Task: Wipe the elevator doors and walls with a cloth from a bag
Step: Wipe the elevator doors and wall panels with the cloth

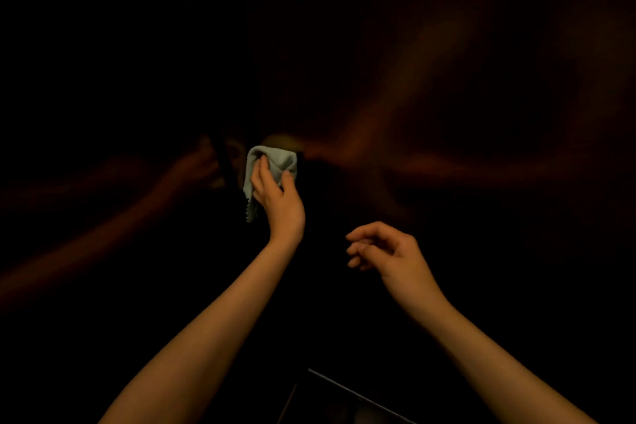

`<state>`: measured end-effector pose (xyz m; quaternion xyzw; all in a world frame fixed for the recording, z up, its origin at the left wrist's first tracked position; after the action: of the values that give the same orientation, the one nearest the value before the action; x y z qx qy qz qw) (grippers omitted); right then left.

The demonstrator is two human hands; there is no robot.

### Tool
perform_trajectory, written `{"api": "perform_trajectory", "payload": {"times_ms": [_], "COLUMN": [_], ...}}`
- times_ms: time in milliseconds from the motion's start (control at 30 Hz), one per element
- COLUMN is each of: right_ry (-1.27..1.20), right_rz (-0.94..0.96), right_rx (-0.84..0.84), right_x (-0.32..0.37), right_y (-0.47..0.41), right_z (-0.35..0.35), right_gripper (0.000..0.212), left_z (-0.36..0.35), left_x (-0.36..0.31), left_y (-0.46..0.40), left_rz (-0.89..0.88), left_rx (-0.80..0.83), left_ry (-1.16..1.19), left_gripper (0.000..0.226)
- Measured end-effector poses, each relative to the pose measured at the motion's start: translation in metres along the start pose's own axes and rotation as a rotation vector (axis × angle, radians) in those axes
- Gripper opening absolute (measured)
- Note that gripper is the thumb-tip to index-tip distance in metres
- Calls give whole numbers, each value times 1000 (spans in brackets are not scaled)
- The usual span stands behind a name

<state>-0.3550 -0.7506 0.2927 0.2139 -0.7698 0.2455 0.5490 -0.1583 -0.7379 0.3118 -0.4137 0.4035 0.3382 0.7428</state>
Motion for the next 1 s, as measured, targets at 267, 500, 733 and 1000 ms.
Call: {"api": "perform_trajectory", "payload": {"times_ms": [267, 500, 733, 1000], "right_ry": [22, 83, 141, 249], "right_rz": [36, 124, 204, 330], "right_rx": [15, 34, 71, 104], "right_x": [148, 253, 338, 412], "right_y": [-14, -26, -43, -55], "right_z": [-40, -70, -100, -117], "right_gripper": [23, 26, 27, 27], "left_z": [33, 73, 107, 139], "left_x": [-95, -209, -290, -371], "left_y": [-32, -73, -107, -140], "left_rz": [390, 261, 186, -9], "left_rx": [156, 114, 97, 61], "left_ry": [-58, -24, 24, 36], "left_gripper": [53, 55, 56, 54]}}
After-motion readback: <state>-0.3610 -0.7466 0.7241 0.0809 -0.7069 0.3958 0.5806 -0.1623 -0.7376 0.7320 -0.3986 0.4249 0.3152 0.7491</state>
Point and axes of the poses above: each hand's wrist, its own y-axis away from the middle knuckle, its own z-axis out of the back of the hand, x = y × z, the point moved 7 cm from there along -y, towards the middle knuckle, and after that the axes turned 14 degrees about -y, right-handed, at the moved point
